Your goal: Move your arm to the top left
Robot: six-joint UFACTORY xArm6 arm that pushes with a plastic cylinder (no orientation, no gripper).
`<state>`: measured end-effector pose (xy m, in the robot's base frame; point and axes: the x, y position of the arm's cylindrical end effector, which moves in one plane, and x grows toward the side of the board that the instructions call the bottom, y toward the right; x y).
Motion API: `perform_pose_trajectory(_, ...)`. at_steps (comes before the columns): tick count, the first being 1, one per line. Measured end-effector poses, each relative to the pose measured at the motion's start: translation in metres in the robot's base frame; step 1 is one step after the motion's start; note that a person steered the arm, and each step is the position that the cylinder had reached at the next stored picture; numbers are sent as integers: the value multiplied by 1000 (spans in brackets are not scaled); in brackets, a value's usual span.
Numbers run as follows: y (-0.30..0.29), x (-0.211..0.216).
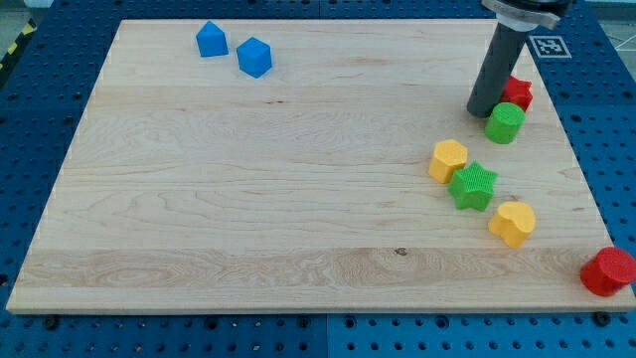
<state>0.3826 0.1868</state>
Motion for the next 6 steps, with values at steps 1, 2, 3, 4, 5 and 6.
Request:
perform_pose_trajectory(1,-75,18)
perform_pose_trajectory(2,-190,23)
perform_pose_trajectory(3,-330,12)
perform_pose_trajectory(4,-451,-36)
perform_pose_trajectory(5,-492,-77)
perform_pose_trajectory(6,-492,-96)
